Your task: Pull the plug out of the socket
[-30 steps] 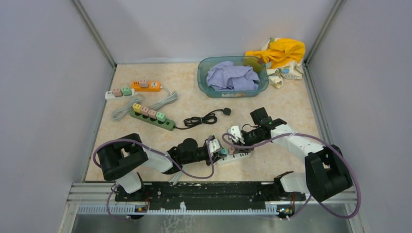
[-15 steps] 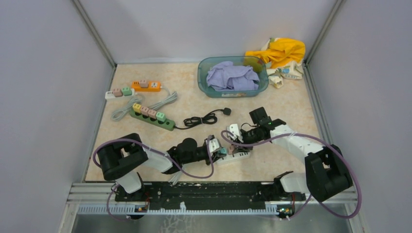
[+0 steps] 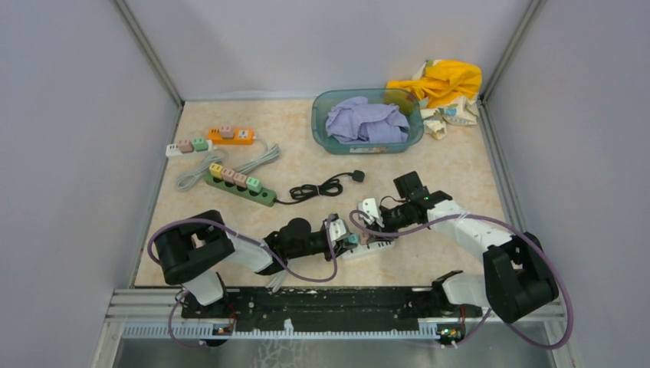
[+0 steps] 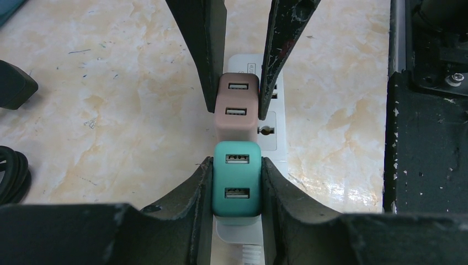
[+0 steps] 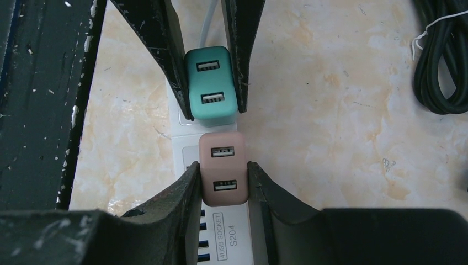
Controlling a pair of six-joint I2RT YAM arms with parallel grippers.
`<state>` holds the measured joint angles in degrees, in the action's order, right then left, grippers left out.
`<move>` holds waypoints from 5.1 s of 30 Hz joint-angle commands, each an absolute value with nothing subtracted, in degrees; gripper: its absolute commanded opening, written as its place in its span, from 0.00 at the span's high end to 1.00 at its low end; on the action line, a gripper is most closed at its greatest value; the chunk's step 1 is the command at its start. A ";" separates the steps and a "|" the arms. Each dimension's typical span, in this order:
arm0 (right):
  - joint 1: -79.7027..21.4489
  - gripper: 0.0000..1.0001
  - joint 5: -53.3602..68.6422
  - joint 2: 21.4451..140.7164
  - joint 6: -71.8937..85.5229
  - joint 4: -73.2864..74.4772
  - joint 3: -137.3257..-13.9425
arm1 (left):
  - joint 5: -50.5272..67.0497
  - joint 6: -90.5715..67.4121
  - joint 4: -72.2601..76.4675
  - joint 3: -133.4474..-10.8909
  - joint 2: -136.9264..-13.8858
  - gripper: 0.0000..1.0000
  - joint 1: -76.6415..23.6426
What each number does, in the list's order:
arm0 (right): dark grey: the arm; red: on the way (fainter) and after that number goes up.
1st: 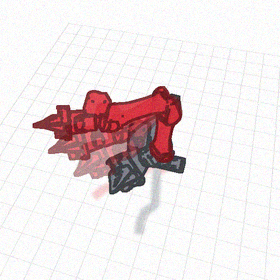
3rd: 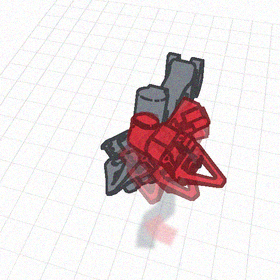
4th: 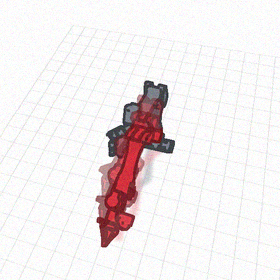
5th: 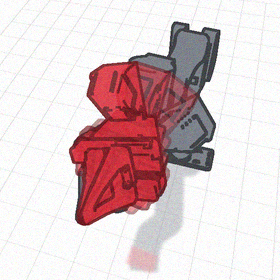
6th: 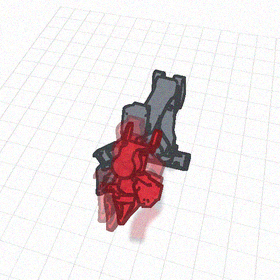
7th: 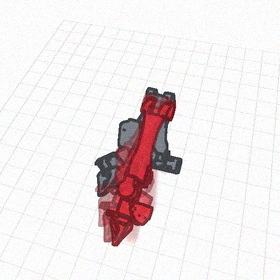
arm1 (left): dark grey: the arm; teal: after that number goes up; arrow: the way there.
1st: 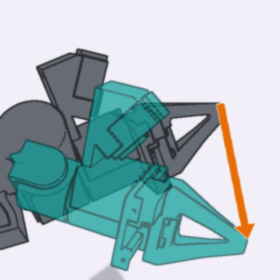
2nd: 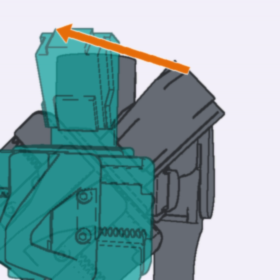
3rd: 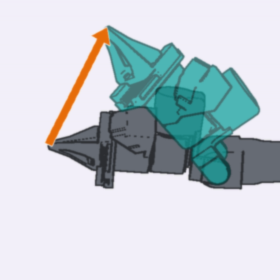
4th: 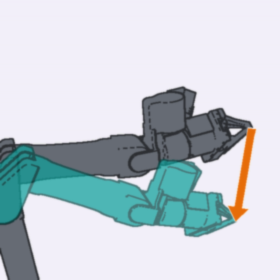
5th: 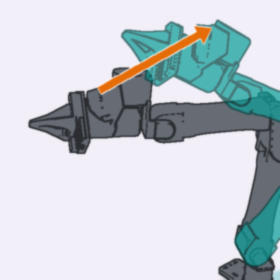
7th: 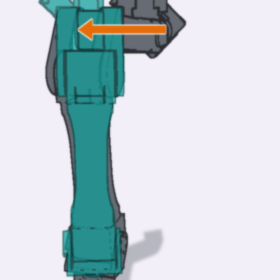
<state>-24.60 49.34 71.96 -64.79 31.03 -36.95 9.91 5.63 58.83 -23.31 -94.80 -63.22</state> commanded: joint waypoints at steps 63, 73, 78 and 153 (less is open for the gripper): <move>-26.33 1.00 49.29 70.87 -58.43 26.77 -39.35 | 11.44 4.98 52.16 -23.05 -97.82 1.00 -63.02; -22.50 1.00 48.94 69.26 -65.76 32.04 -38.24 | 11.39 4.94 52.19 -23.09 -97.82 1.00 -63.02; -24.27 1.00 52.58 69.82 -66.86 33.81 -38.62 | 11.47 4.98 52.21 -23.09 -97.99 1.00 -63.02; -19.32 1.00 53.75 66.94 -67.70 33.19 -37.51 | 12.02 5.18 50.91 -24.20 -98.70 1.00 -63.02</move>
<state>-20.88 50.39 69.82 -64.20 34.22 -36.99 12.08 5.65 58.61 -25.39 -96.66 -62.96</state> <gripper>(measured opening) 0.313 0.366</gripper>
